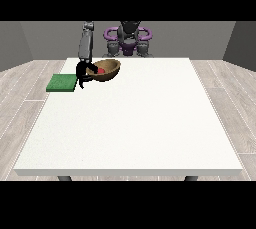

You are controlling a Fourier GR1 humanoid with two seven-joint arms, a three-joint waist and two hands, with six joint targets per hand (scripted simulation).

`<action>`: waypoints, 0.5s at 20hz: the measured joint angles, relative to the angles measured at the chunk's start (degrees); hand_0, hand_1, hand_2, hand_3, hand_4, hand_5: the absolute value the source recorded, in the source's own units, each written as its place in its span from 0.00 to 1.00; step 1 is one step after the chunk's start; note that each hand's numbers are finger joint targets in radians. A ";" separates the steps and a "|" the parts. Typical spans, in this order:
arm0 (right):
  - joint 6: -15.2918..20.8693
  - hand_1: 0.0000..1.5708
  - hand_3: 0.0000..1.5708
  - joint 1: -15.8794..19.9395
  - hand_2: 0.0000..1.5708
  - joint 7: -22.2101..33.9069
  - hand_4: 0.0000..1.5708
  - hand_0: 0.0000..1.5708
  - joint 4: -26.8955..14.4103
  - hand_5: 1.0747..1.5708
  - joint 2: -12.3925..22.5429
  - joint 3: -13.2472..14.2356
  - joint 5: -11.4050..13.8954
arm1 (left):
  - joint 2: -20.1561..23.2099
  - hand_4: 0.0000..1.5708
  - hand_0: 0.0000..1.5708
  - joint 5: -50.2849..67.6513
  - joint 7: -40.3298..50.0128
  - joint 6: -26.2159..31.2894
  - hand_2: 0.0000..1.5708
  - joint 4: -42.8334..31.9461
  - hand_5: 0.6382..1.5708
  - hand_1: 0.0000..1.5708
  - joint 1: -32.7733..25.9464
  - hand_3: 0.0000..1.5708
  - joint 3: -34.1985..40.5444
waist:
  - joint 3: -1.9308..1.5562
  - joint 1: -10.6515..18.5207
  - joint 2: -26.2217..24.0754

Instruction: Pick the cup and pour the ball into the bowl, then pick the bowl and place it on the pad

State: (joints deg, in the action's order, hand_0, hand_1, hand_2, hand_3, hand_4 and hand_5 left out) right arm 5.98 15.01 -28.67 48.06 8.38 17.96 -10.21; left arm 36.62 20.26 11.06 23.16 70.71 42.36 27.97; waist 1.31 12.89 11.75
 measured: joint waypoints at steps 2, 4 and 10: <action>1.18 1.00 0.75 0.08 1.00 3.74 0.64 1.00 1.12 0.95 0.42 -0.90 0.01 | 0.63 0.76 0.00 0.18 0.33 0.23 0.00 -1.19 0.95 0.00 -0.13 0.00 0.43 | -0.73 -0.37 -0.85; 2.07 1.00 0.68 0.17 1.00 7.90 0.65 1.00 2.24 0.97 1.02 -1.72 -0.25 | 0.85 0.76 0.00 0.25 0.37 0.50 0.00 -2.18 0.95 0.00 -0.71 0.00 0.70 | -1.36 -0.58 -1.68; 1.53 1.00 0.53 -0.10 1.00 21.53 0.66 1.00 5.71 0.98 10.00 -3.16 0.94 | 2.34 0.77 0.00 -0.46 -1.58 1.16 0.00 -5.28 0.96 0.00 -3.09 0.00 2.29 | -1.38 -3.80 -2.72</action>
State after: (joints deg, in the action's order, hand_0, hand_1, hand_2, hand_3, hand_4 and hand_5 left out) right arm 7.52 14.91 -7.14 53.77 18.38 14.80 -9.27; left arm 38.96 19.80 9.48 24.33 65.43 39.27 30.26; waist -0.07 9.08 9.04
